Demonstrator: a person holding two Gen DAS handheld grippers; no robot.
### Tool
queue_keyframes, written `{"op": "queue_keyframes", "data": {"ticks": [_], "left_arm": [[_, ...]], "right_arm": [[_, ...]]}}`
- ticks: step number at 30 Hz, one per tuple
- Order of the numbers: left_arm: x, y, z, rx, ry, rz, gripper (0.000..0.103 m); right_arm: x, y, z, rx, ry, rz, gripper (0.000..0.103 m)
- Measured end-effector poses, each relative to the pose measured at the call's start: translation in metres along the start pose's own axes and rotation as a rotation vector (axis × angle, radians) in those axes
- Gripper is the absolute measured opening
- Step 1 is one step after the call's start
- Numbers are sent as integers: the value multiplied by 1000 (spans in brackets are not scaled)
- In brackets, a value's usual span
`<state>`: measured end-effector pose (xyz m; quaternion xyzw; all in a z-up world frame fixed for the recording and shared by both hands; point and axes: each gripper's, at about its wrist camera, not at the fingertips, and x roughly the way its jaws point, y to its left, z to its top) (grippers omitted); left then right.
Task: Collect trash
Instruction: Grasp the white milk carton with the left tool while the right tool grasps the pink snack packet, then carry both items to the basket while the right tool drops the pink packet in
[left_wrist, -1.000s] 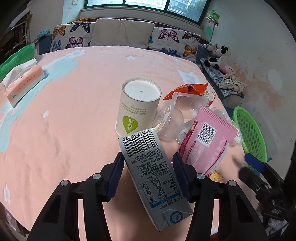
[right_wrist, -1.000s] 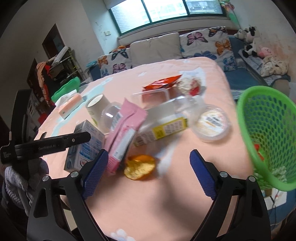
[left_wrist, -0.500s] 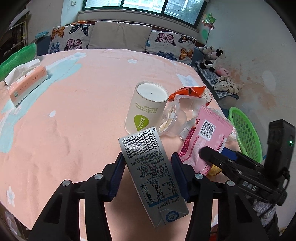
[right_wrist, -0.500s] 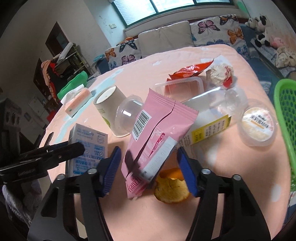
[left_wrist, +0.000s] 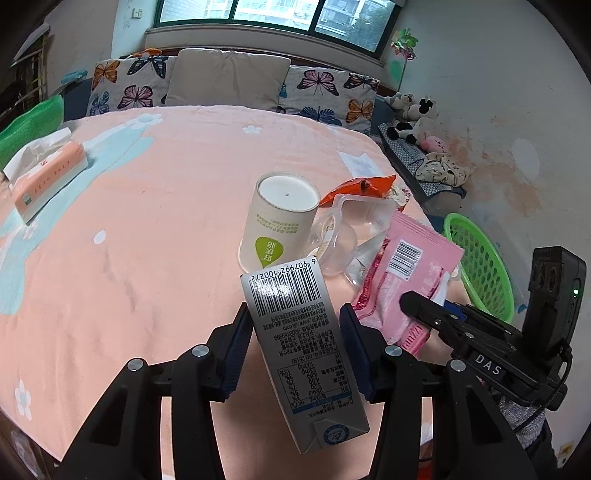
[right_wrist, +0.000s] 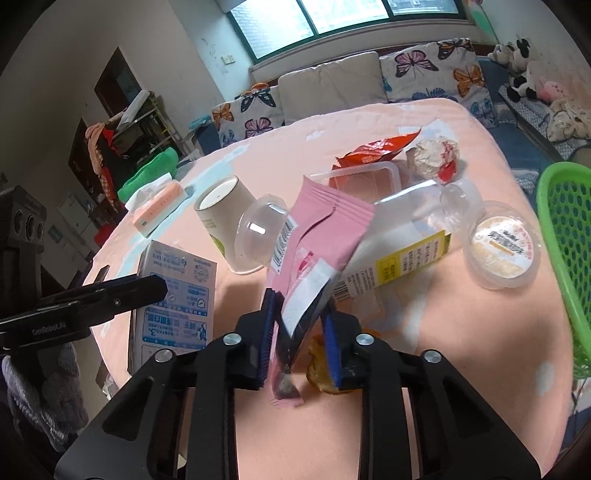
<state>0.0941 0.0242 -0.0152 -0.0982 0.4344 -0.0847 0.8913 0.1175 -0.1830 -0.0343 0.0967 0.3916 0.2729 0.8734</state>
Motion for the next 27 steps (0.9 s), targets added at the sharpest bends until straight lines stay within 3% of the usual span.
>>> {"op": "queue_keyframes", "data": {"ticks": [7, 17, 27], "left_arm": [[-4, -10, 2, 19, -3, -30, 47], [-10, -45, 14, 71, -14, -95, 46], [-3, -98, 36, 150, -15, -177, 46]], "right_arm": [[-23, -4, -2, 9, -47, -3, 16], [-66, -21, 1, 29, -136, -42, 14], [-117, -74, 1, 116, -230, -151, 14]]}}
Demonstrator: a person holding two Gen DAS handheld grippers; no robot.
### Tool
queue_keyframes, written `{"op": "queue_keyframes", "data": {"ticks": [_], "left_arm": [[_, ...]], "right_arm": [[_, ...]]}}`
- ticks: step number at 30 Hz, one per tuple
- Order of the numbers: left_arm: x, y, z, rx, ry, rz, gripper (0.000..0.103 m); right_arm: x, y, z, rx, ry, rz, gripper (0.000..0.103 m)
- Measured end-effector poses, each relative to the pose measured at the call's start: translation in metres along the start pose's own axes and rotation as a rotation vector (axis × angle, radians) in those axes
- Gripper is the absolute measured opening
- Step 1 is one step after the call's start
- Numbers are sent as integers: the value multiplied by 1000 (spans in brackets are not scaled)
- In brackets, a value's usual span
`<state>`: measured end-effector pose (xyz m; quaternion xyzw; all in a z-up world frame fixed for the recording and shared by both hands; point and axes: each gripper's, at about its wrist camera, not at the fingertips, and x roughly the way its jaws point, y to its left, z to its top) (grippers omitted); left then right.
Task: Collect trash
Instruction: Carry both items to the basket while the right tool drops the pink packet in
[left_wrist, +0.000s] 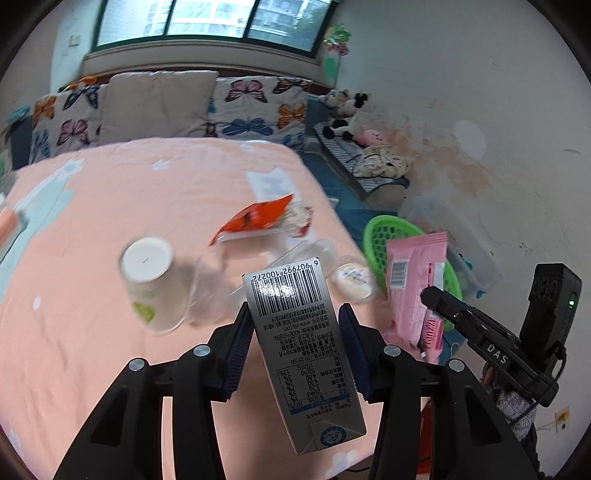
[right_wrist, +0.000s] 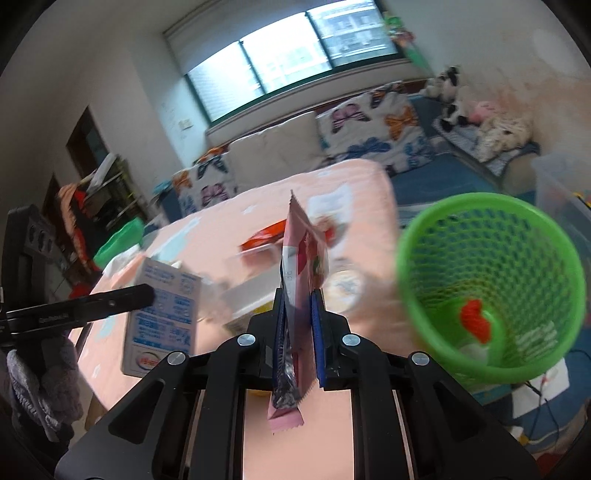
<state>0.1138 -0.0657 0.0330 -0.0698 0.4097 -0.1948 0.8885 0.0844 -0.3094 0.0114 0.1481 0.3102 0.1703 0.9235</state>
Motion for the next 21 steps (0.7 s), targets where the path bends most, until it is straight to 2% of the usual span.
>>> {"op": "queue_keyframes", "data": {"ticks": [12, 18, 21], "left_arm": [[29, -65, 33, 119, 18, -84, 46], [53, -97, 50, 174, 37, -119, 46], [63, -110, 57, 196, 38, -129, 46]], "right_arm": [[-23, -73, 8, 75, -51, -159, 15], [-23, -107, 11, 115, -48, -222, 18], [-22, -118, 11, 129, -44, -245, 23]]}}
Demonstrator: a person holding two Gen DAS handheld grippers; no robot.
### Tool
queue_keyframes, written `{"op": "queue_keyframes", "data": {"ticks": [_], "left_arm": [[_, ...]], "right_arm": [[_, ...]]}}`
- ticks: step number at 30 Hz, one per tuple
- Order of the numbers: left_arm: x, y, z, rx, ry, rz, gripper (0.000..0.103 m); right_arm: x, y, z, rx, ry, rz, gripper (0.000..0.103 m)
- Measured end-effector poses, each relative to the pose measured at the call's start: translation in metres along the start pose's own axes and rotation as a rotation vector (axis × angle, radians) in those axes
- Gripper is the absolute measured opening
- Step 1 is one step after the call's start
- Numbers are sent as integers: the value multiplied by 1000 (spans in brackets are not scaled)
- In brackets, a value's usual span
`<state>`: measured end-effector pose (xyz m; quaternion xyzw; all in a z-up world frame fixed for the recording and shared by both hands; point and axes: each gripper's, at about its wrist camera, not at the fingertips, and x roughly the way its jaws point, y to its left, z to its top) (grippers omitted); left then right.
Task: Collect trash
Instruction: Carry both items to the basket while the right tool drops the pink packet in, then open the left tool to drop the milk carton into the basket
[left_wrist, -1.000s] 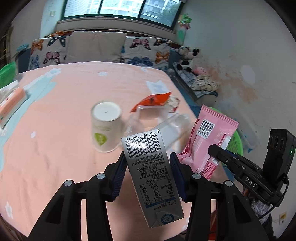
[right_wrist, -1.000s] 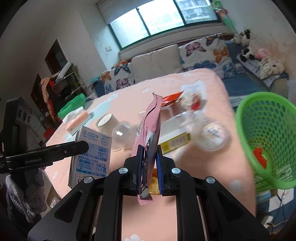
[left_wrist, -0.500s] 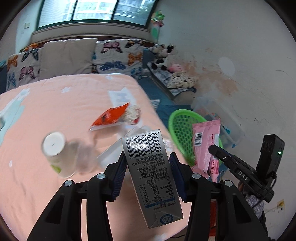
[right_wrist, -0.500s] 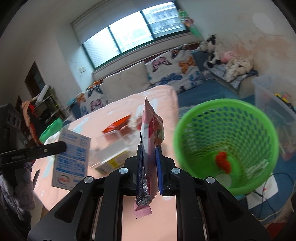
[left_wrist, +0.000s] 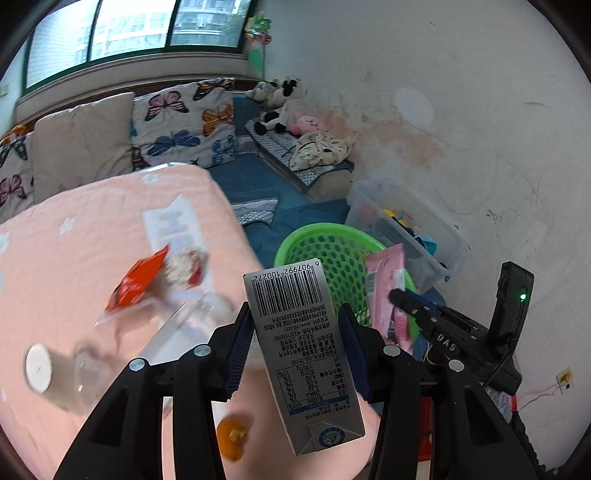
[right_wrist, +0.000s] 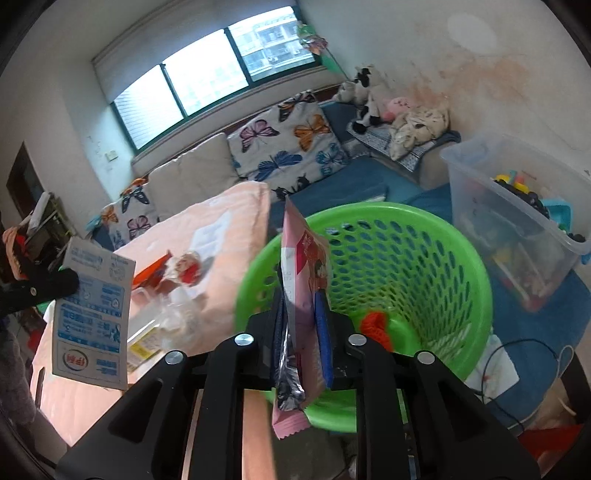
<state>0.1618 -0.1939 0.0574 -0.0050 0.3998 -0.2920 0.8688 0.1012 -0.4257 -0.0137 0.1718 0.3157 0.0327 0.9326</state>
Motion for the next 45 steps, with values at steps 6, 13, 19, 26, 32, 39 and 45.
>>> {"op": "queue_keyframes", "data": {"ticks": [6, 13, 19, 26, 32, 39, 45], "left_arm": [[28, -22, 12, 37, 11, -28, 46], [61, -44, 20, 75, 29, -40, 46], [96, -59, 20, 90, 67, -46, 46], [126, -65, 17, 58, 108, -55, 46], [126, -63, 14, 37, 104, -67, 54], [97, -51, 6, 30, 66, -41, 55], [61, -30, -10, 8, 24, 12, 59]], "right_arm": [[2, -22, -1, 39, -7, -39, 54], [-13, -38, -10, 88, -19, -35, 64], [-25, -47, -21, 133, -22, -23, 68], [-28, -50, -33, 142, -1, -25, 69], [-30, -50, -38, 158, 7, -16, 69], [-37, -35, -39, 116, 4, 0, 74], [-41, -10, -44, 45, 5, 21, 77]]}}
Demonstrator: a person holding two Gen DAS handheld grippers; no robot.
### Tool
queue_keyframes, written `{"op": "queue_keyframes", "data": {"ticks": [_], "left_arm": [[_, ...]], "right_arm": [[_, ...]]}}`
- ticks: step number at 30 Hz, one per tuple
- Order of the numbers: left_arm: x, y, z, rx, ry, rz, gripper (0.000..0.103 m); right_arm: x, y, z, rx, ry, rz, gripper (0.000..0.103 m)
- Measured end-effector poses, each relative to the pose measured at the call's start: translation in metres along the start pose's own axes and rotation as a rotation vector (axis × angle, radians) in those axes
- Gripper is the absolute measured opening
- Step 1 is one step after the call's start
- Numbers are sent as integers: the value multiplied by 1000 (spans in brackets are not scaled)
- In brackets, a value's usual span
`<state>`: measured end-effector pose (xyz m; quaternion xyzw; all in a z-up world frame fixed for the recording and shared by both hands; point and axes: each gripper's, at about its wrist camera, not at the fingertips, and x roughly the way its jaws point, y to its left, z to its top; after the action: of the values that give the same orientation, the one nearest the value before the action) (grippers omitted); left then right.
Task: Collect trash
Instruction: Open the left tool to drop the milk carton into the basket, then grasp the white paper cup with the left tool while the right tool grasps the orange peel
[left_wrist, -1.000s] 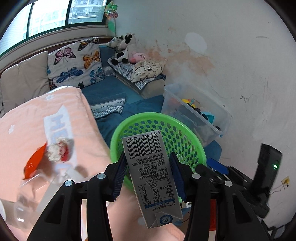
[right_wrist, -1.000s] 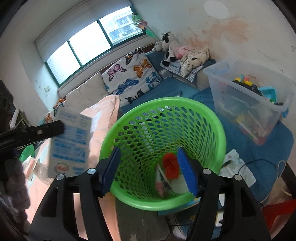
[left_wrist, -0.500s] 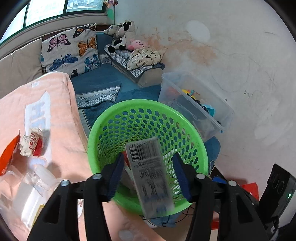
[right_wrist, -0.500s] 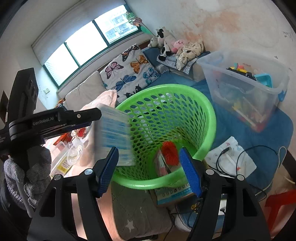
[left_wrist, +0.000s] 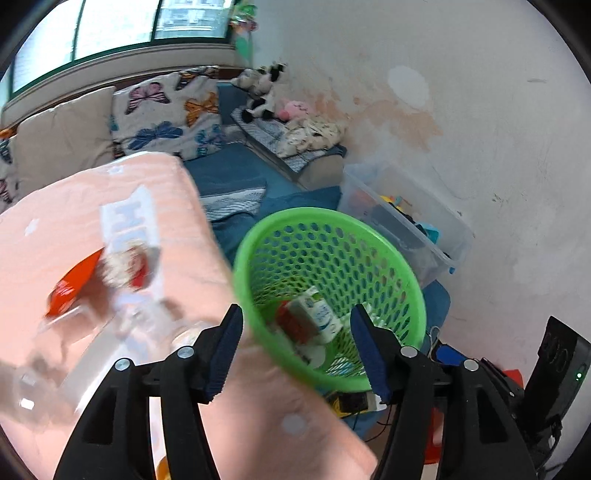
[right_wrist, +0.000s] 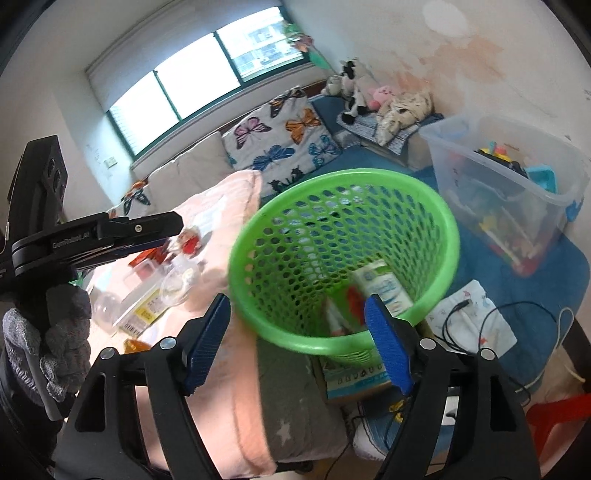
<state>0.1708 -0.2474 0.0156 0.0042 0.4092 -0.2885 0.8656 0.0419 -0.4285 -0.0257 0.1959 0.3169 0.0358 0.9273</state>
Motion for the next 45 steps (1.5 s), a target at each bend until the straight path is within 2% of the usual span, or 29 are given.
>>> {"op": "queue_keyframes", "data": {"ticks": [3, 13, 18, 24, 32, 39, 45], "left_arm": [[-16, 15, -10, -24, -13, 12, 59], [-61, 71, -45, -96, -47, 136, 59], [-85, 104, -62, -165, -67, 186, 59], [-103, 138, -82, -222, -76, 250, 59], [-116, 179, -107, -310, -69, 297, 59], [-120, 200, -126, -349, -59, 332, 64], [-120, 216, -123, -370, -72, 348, 64]], "right_arm": [[2, 14, -3, -27, 8, 12, 78], [17, 60, -18, -98, 59, 74, 79], [28, 86, -25, -142, 88, 115, 79], [44, 119, -36, -193, 136, 173, 79], [65, 167, -57, -305, 200, 230, 79], [92, 190, -66, -376, 239, 229, 71], [107, 190, -68, -369, 263, 217, 59]]}}
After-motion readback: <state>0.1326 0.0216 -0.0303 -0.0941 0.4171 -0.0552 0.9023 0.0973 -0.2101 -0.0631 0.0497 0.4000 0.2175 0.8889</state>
